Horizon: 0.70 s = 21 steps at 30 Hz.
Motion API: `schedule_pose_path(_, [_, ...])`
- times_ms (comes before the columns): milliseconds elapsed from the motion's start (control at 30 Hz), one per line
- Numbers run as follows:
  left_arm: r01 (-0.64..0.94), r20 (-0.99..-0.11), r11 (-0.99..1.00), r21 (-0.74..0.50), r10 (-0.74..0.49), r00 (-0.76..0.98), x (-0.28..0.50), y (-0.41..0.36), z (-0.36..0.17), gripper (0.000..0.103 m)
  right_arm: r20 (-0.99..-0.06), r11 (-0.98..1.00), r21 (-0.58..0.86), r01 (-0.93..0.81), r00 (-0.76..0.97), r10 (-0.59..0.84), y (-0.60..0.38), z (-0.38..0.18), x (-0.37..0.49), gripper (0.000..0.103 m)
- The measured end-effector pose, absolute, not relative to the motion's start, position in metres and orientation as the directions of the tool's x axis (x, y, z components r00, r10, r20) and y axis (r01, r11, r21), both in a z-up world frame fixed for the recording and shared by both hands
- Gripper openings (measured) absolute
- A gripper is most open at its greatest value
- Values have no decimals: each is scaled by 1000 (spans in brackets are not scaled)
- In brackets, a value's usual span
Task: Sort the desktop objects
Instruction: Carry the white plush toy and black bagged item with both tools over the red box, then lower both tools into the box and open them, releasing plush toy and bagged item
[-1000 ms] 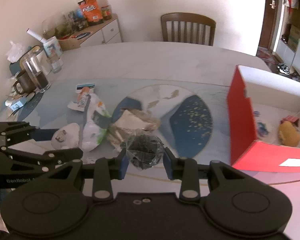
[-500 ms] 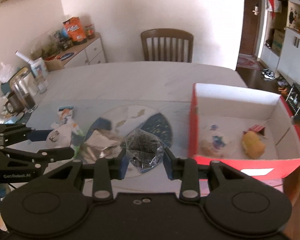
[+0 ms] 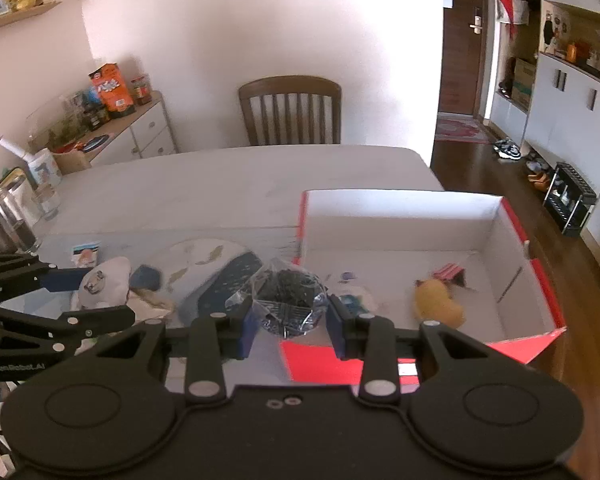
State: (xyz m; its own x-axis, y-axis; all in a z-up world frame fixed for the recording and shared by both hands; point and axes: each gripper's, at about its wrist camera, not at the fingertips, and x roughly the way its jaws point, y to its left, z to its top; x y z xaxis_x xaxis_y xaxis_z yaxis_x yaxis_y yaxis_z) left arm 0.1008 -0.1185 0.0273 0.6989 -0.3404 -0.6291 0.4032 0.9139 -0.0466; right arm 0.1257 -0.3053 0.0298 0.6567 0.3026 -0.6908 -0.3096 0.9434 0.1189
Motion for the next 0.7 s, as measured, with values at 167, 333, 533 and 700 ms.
schedule_pose_path(167, [438, -623, 898, -37, -363, 692, 114, -148, 29, 56, -687, 952, 110, -285, 671, 280, -332, 30, 133, 36])
schedule_pose_path(333, [477, -623, 879, -21, -384, 681, 129, -180, 28, 56, -686, 961, 104, -255, 681, 256, -360, 27, 142, 36])
schedule_pose_path(533, [510, -636, 860, 1, -393, 664, 148, -213, 23, 56, -694, 969, 99, -228, 681, 231, -386, 20, 157, 36])
schedule_pose_path(700, [527, -653, 850, 24, -386, 651, 163, -235, 13, 56, -703, 971, 86, -223, 678, 217, -400, 14, 167, 36])
